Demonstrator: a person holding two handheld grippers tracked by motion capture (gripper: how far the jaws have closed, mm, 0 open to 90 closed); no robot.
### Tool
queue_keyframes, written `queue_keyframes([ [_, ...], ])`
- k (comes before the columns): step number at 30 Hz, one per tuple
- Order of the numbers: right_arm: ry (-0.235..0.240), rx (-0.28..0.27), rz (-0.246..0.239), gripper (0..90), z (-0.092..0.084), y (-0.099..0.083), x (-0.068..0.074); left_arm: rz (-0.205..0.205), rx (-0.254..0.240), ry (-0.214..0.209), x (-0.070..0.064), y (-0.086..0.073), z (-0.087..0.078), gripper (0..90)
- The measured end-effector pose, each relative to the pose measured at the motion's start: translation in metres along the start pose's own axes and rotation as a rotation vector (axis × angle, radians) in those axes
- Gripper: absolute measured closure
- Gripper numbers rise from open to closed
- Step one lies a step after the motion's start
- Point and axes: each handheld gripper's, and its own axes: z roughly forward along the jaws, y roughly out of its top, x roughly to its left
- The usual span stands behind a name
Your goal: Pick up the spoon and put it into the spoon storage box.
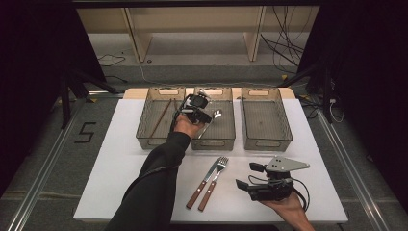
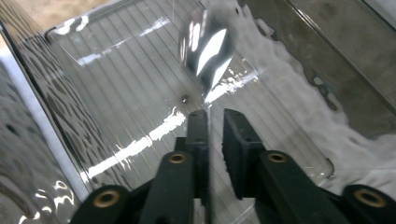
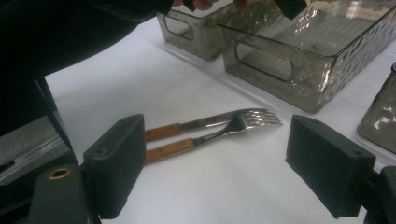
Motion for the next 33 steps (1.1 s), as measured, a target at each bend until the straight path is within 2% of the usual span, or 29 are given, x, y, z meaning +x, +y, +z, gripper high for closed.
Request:
queue_keyframes([
  [5, 0.000, 0.000, 0.001, 20.7, 0.000, 0.000, 0.000, -0.003, -0.055, -0.009, -0.003, 0.001, -0.015, 42.7],
  [9, -0.001, -0.001, 0.000, 20.7, 0.000, 0.000, 0.000, 0.002, -0.110, -0.041, -0.005, -0.001, -0.036, 28.1],
  [11, -0.003, 0.002, 0.001, 20.7, 0.000, 0.000, 0.001, 0.010, -0.119, -0.043, -0.006, -0.002, -0.042, 25.2],
  [12, -0.005, 0.001, 0.002, 20.7, 0.000, 0.000, 0.000, 0.020, -0.143, -0.050, -0.006, -0.006, -0.055, 24.1],
  [14, -0.011, 0.005, 0.002, 20.8, 0.001, 0.000, 0.000, 0.018, -0.163, -0.070, -0.006, -0.011, -0.068, 23.0],
  [15, -0.016, 0.009, 0.002, 20.9, 0.001, 0.000, 0.001, 0.018, -0.163, -0.070, -0.006, -0.011, -0.068, 22.6],
  [16, -0.018, 0.011, 0.001, 20.9, 0.001, 0.000, 0.001, 0.022, -0.180, -0.072, -0.006, -0.018, -0.080, 22.1],
  [17, -0.021, 0.013, 0.002, 20.9, 0.002, 0.000, 0.001, 0.022, -0.180, -0.072, -0.006, -0.018, -0.080, 21.9],
  [18, -0.023, 0.014, 0.005, 21.0, 0.002, 0.000, 0.001, 0.034, -0.191, -0.081, -0.006, -0.025, -0.091, 21.9],
  [23, -0.023, 0.028, 0.006, 21.1, 0.004, 0.000, 0.002, 0.050, -0.217, -0.084, -0.006, -0.041, -0.111, 20.7],
  [24, -0.022, 0.033, 0.003, 21.1, 0.005, 0.001, 0.003, 0.053, -0.233, -0.095, -0.007, -0.050, -0.119, 20.0],
  [27, -0.024, 0.039, 0.004, 21.2, 0.007, 0.001, 0.004, 0.055, -0.238, -0.093, -0.010, -0.059, -0.125, 19.4],
  [29, -0.026, 0.044, 0.001, 21.2, 0.007, 0.001, 0.005, 0.072, -0.229, -0.085, -0.014, -0.074, -0.131, 19.3],
  [30, -0.027, 0.044, 0.001, 21.3, 0.008, 0.001, 0.005, 0.072, -0.229, -0.085, -0.014, -0.074, -0.131, 19.3],
  [31, -0.028, 0.045, 0.000, 21.4, 0.008, 0.001, 0.005, 0.079, -0.238, -0.081, -0.016, -0.084, -0.134, 19.2],
  [32, -0.029, 0.047, 0.001, 21.4, 0.008, 0.002, 0.005, 0.079, -0.238, -0.081, -0.016, -0.084, -0.134, 19.0],
  [33, -0.028, 0.048, 0.000, 21.4, 0.008, 0.002, 0.006, 0.079, -0.247, -0.080, -0.016, -0.094, -0.138, 19.0],
])
